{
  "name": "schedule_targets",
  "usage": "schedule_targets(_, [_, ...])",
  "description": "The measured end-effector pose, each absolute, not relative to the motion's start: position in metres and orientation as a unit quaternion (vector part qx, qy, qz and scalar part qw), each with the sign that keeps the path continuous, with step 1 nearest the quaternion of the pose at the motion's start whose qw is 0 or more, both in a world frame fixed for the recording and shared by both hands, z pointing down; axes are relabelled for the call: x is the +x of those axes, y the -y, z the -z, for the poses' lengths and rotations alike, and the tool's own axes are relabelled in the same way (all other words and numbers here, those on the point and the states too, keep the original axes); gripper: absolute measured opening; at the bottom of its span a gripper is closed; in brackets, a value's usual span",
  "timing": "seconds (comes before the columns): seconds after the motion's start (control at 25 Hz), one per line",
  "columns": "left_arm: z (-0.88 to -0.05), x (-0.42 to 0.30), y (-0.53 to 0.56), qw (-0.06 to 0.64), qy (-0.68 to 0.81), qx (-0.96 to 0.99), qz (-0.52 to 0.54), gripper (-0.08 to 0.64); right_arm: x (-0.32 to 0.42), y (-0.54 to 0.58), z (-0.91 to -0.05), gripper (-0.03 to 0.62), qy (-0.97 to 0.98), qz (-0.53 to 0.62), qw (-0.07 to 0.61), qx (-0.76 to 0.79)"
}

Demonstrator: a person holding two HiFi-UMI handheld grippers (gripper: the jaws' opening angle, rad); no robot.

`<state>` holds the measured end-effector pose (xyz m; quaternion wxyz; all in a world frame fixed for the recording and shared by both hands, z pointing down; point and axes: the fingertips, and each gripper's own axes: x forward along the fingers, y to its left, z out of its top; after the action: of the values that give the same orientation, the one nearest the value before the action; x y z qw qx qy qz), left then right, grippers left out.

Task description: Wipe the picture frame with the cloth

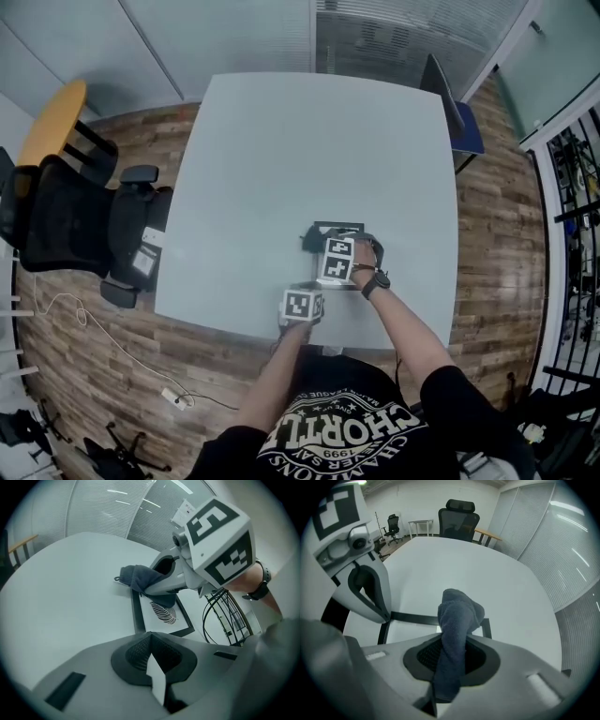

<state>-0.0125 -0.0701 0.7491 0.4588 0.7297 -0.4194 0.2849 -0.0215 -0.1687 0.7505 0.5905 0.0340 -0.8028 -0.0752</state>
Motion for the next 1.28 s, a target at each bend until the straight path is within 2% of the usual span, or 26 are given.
schedule_targets(0.48, [-0.748, -0.012, 0.068, 0.458, 0.421, 0.728, -0.288, -0.006, 0.083, 0.171, -0.746, 0.076, 0.776, 0.028, 0.619, 0.119])
schedule_targets(0.72, [-0.748, -0.013, 0.069, 0.457, 0.422, 0.728, -0.288, -0.006, 0.096, 0.172, -0.745, 0.075, 0.782, -0.001, 0.607, 0.142])
schedule_targets(0.84, [-0.747, -0.012, 0.07, 0.454, 0.422, 0.73, -0.288, -0.006, 0.077, 0.17, -0.737, 0.077, 0.796, -0.003, 0.59, 0.135])
schedule_targets(1.08, [-0.746, -0.01, 0.071, 0.454, 0.419, 0.733, -0.284, -0.006, -0.012, 0.157, -0.72, 0.077, 0.841, 0.01, 0.535, 0.077])
schedule_targets(1.28, [-0.748, -0.011, 0.071, 0.46, 0.42, 0.732, -0.277, -0.006, -0.046, 0.146, -0.738, 0.077, 0.837, 0.016, 0.546, 0.038])
